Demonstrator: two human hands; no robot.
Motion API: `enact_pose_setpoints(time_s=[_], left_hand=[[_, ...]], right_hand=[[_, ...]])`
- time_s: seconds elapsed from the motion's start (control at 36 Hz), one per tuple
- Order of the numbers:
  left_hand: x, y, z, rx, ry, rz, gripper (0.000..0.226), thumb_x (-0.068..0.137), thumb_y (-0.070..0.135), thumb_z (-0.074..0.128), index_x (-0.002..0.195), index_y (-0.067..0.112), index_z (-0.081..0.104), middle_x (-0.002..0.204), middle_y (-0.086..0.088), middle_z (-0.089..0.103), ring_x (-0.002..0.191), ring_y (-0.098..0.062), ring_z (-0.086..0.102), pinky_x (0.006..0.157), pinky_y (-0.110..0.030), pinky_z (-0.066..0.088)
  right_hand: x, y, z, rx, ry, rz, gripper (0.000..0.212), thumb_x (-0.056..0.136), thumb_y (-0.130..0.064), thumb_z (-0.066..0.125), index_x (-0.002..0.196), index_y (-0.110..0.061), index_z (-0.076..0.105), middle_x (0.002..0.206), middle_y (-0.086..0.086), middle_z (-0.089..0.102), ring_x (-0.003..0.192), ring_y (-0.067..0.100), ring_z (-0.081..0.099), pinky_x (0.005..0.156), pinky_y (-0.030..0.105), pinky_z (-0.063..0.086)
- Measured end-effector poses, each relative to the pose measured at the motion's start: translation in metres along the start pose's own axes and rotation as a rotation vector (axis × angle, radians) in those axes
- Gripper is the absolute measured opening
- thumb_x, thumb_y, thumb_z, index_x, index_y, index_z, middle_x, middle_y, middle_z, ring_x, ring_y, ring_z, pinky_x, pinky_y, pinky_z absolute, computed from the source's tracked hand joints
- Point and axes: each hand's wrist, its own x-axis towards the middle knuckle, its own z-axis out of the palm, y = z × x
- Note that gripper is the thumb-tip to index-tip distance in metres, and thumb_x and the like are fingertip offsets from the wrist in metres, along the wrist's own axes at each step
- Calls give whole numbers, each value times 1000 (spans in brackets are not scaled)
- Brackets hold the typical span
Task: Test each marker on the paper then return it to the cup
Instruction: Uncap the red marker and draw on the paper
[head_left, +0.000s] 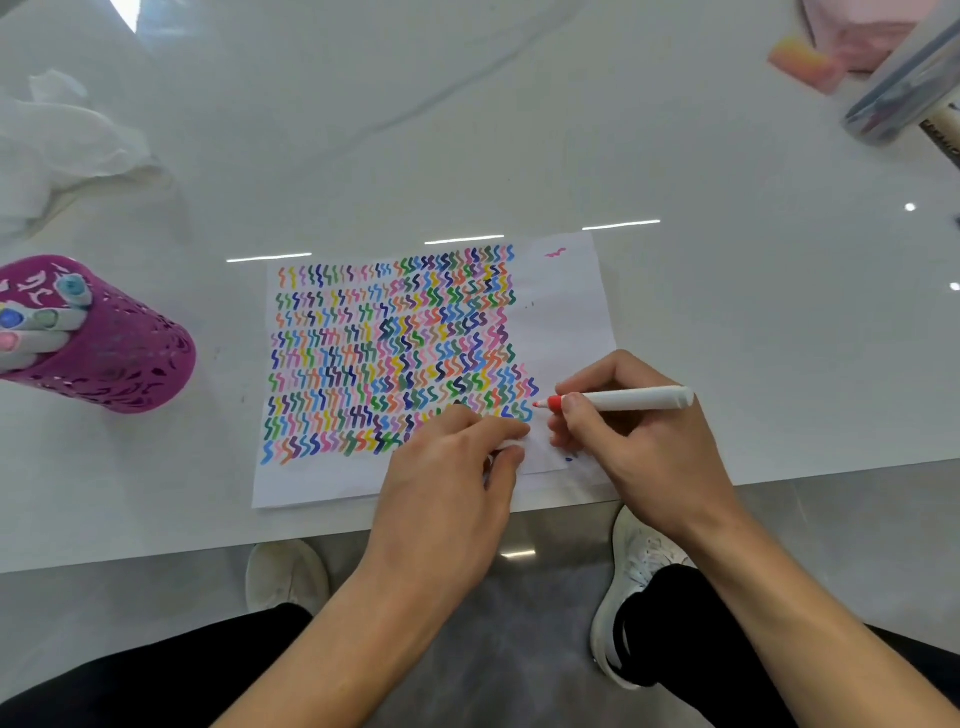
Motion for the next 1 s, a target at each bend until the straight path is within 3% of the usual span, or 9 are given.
enact_pose_setpoints(time_s=[0.08,0.31,0.61,0.75,1.0], left_hand=[[-1,0,1,1,0,6,23,98,32,62,118,34,73,91,19,54,80,-2,49,72,-2,34],[-1,0,6,5,34,21,21,97,28,64,115,32,74,91,13,59,77,-5,54,73,-21,45],[0,1,5,4,38,24,21,98,28,63,115,31,74,93,13,59,78,-4,54,73,-16,41],[1,1,7,4,51,29,21,99,26,63,116,29,75,95,10,62,82,-6,56,75,-20,46],[0,1,8,-12,56,29,21,98,23,63,114,27,76,94,7,63,82,-10,59,77,-27,51]], right_hand=[[0,6,3,3,56,-9,11,84,-33,76,83,-24,69,79,0,78,73,24,77,71,55,62],[0,9,6,50,59,37,22,90,-14,79,80,-13,60,63,8,69,50,28,69,51,44,58],[2,10,10,54,38,72,20,91,-15,78,82,-12,61,68,9,71,57,26,73,57,44,62],[3,9,11,15,42,55,22,91,-14,78,80,-12,59,67,6,71,53,23,71,53,38,60],[3,11,10,-35,11,10,28,90,-14,79,74,-15,56,62,3,68,52,22,66,51,44,55]])
